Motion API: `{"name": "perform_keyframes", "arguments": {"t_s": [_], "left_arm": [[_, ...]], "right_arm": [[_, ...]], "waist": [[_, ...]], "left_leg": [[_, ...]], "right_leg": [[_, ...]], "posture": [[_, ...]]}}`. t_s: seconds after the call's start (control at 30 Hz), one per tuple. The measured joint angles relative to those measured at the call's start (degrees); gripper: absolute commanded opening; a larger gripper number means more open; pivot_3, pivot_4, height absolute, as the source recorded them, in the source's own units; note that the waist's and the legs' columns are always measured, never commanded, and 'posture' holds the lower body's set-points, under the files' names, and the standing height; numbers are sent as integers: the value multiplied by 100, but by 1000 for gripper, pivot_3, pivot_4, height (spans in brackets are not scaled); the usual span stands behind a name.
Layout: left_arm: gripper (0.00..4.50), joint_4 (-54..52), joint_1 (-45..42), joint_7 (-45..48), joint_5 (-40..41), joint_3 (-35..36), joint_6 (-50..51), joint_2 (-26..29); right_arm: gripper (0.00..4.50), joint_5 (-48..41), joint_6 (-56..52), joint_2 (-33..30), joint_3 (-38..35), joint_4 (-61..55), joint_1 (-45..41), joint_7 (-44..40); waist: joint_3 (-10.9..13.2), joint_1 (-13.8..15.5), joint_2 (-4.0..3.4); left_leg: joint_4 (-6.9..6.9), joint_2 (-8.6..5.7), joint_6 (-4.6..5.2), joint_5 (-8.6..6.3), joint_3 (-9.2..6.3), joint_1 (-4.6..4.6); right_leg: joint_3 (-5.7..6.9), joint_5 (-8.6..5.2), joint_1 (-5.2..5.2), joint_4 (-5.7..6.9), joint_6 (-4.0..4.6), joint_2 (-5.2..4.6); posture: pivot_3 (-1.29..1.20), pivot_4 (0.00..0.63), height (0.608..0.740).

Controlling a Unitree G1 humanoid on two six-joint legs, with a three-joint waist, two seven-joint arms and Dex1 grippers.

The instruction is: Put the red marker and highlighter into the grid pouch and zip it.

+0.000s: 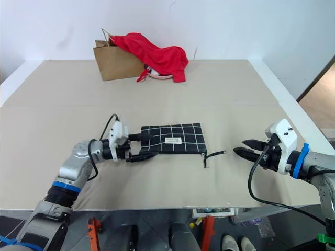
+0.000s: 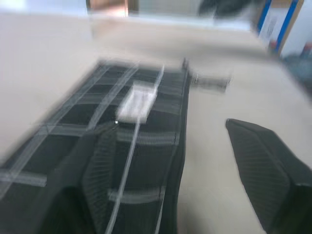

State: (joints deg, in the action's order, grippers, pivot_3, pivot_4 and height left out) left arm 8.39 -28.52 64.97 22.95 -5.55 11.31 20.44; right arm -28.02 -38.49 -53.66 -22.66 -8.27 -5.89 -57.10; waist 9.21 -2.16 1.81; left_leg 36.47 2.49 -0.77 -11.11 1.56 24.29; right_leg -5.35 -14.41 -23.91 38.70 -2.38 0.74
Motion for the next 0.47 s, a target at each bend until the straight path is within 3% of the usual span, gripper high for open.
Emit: {"name": "perform_keyframes", "arguments": {"t_s": [0.13, 0.23, 0.47], "left_arm": [[3412, -774, 139, -1083, 1032, 1056, 1676, 313], [3412, -1131, 525, -1836, 1278, 1678, 2275, 505], [3412, -1433, 1298, -2928, 1503, 2626, 2794, 726]], "right_arm": [[2332, 10, 267, 88, -3, 536, -322, 35], [2332, 11, 389, 169, 8, 824, -439, 94], [2332, 39, 586, 413, 222, 1330, -828, 221]], "waist": [[0, -59, 0], [-1, -70, -2], [2, -50, 2]], "left_leg": [[0, 8, 0, 0, -2, -7], [-3, 9, 0, -1, 0, -11], [1, 7, -2, 1, 0, -10]], "right_leg": [[3, 1, 3, 3, 2, 5], [-1, -1, 5, 3, 3, 5], [4, 2, 6, 2, 6, 0]], "posture": [[0, 150, 740], [0, 150, 740], [0, 150, 740]]}}
